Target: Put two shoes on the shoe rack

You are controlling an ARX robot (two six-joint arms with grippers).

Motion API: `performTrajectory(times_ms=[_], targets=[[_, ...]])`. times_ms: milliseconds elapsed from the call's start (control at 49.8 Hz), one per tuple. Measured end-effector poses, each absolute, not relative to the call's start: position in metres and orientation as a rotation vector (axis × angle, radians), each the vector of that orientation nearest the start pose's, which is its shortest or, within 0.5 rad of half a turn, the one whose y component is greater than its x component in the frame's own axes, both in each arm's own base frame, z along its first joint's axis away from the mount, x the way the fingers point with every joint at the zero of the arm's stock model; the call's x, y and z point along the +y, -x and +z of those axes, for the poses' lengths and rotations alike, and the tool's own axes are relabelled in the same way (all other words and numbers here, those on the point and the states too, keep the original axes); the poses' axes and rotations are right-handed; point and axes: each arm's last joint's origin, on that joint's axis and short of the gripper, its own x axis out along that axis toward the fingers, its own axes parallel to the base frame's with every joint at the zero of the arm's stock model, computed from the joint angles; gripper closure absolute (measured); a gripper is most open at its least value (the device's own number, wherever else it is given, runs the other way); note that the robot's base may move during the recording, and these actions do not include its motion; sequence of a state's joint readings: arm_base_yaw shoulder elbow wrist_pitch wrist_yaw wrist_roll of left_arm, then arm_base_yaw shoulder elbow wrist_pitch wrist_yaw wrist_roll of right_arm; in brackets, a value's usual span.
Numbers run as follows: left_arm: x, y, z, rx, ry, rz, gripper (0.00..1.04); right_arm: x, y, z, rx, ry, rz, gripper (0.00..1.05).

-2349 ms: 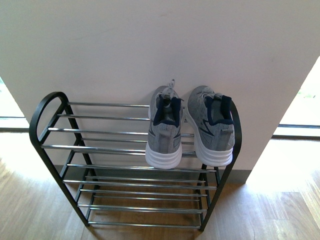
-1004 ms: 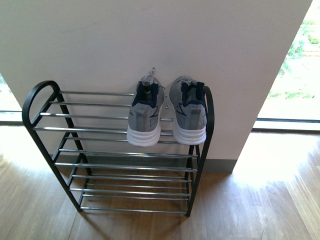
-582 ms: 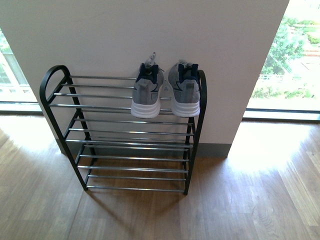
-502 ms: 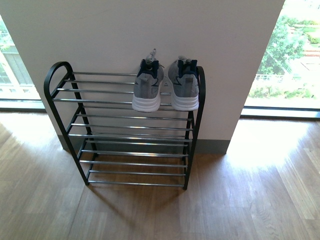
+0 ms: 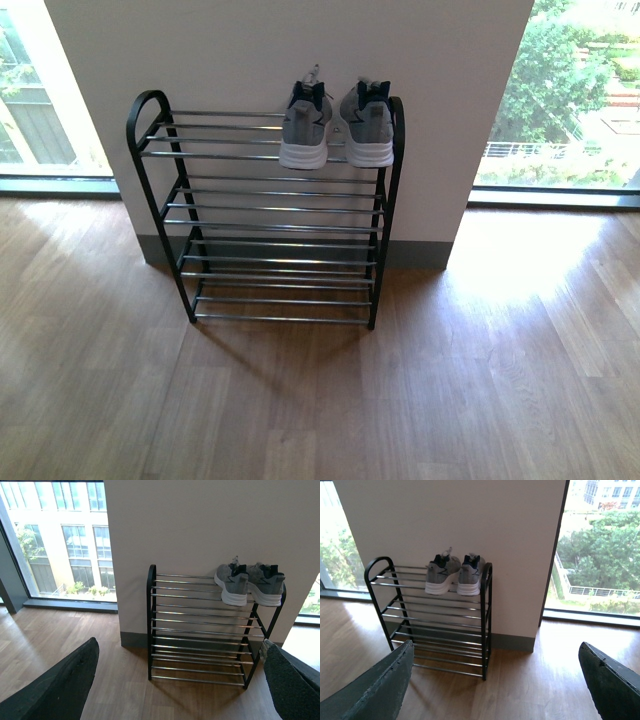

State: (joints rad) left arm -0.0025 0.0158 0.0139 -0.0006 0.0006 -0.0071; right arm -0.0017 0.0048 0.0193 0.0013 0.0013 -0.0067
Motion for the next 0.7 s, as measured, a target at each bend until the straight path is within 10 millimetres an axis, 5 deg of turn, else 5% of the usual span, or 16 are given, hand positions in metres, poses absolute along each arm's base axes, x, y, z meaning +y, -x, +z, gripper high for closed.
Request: performTrajectory(times_ms=[703], targets=[[-0.0002,-0.0978,0.167,0.002,0.007,-0.003,0.09,-0.0002,-0.0968,0.1699,-0.016,0.007,-0.002,0.09]])
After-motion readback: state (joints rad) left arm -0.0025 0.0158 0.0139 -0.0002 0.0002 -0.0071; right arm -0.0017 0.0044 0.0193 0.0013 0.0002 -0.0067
